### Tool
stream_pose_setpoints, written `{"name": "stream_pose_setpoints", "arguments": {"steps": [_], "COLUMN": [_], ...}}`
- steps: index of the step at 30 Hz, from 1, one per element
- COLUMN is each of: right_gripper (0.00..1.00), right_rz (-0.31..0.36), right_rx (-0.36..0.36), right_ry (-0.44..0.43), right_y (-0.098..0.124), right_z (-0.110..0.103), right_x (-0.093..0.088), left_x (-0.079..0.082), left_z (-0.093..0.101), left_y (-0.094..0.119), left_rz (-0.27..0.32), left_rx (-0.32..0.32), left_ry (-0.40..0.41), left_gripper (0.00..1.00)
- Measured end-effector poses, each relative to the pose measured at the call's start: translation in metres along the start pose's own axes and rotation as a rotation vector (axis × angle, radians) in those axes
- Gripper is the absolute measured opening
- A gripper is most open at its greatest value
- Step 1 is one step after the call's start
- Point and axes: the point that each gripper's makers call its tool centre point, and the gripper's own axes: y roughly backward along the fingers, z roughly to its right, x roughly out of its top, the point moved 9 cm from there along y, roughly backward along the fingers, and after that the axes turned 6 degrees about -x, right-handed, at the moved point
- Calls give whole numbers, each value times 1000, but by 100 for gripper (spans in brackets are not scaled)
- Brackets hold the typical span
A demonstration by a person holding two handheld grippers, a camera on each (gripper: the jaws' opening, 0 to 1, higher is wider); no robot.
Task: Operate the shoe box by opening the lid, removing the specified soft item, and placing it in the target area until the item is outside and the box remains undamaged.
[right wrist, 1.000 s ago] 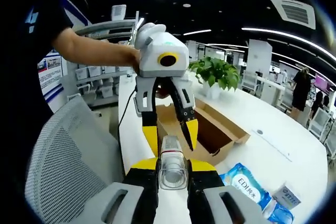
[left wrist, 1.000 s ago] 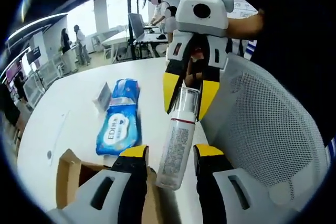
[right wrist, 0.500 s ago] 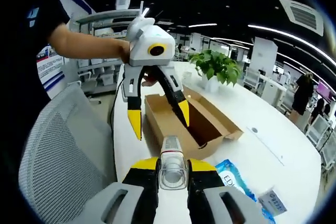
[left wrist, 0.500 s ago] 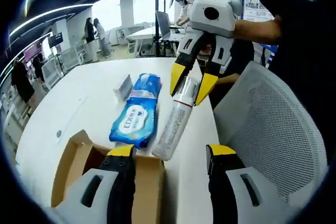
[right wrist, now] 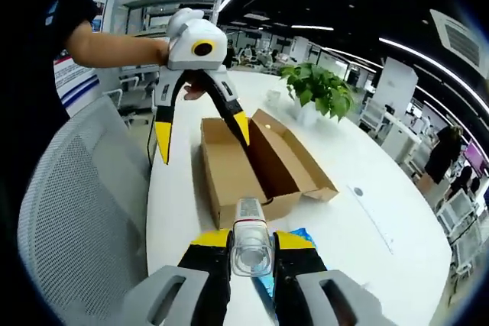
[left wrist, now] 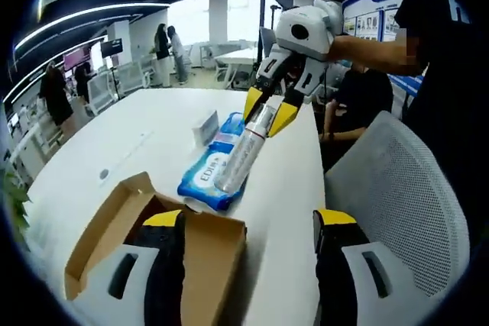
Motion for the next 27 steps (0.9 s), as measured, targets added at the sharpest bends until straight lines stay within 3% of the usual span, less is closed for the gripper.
{"name": "stream_pose_setpoints", "arguments": {"steps": [13, 27], "right_gripper": [15, 16], "right_rz": [-96, -230], "right_rx": [23, 62], "right_ry": [96, 181], "right_y": [-15, -29], "right_z": [46, 87], "right_x": [-5, -18], "left_x": [-7, -25], "left_z": [5, 16], "left_y": [22, 41], "left_rz": [75, 96], "left_rx": [139, 243], "left_ry": [72, 134], "left_gripper": [84, 97]}}
